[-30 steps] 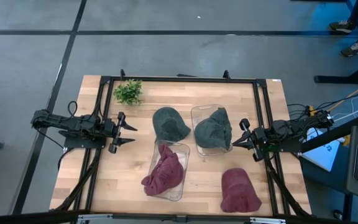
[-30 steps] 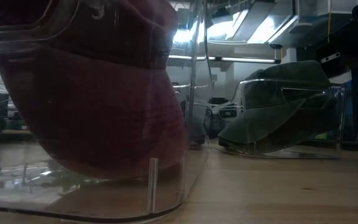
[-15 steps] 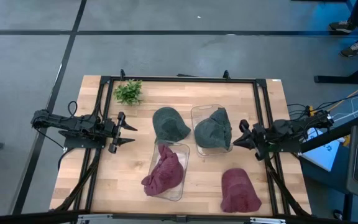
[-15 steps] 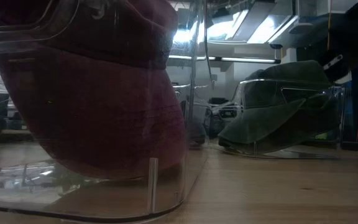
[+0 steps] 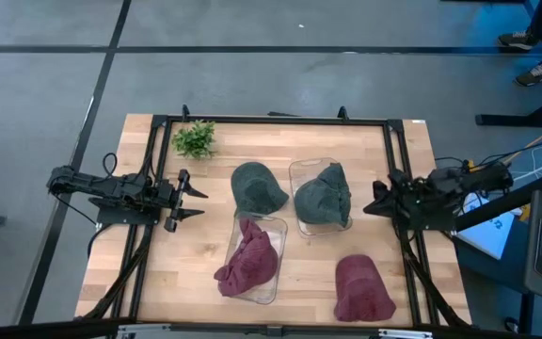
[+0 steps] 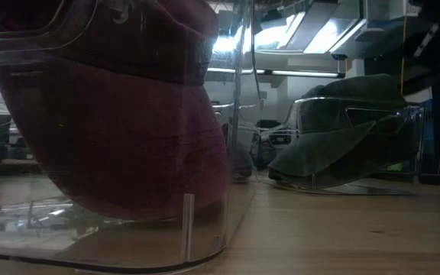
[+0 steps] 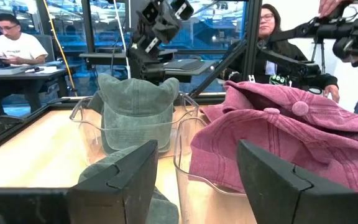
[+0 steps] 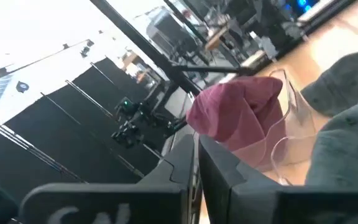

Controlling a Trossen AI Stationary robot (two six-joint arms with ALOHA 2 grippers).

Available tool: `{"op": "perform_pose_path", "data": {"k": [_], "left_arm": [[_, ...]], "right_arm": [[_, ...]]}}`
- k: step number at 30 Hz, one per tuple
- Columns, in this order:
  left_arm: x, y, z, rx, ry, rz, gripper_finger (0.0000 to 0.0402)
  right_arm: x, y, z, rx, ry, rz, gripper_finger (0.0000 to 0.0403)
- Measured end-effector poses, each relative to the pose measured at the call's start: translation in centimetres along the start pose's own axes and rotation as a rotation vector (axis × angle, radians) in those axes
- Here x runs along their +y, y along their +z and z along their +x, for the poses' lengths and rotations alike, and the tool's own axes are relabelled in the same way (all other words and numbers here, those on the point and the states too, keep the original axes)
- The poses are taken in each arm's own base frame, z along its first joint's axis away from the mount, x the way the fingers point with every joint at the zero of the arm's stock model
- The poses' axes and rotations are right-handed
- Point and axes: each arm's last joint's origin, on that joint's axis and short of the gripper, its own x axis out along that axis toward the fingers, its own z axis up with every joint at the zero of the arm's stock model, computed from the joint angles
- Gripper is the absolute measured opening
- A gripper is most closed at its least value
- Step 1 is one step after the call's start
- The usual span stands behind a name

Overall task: Pick & Place hat
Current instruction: Put the red cap into the left transparent bin

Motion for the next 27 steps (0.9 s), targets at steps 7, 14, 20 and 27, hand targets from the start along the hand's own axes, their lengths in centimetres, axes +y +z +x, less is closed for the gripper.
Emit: {"op": "perform_pose_path", "data": {"k": [7,14,20,27], "left_arm": [[0.0,0.0,0.0,0.000,0.000,0.000,0.0212],[0.0,0.0,0.0,0.000,0.000,0.000,0.0213],[0.0,0.0,0.0,0.000,0.000,0.000,0.0210],[0.0,0.0,0.0,0.000,0.000,0.000,0.0214]], "right_arm": [[3.7,2.4,0.8,0.190,-0.014,-0.106,0.0026],[7.4,2.6,2.6,0.409,-0.056,-0.216,0.0037],[10.9,1.6,4.5,0.542,-0.041,-0.270,0.0104],[14.0,-1.1,6.9,0.745,-0.213,-0.051,0.0180]]}}
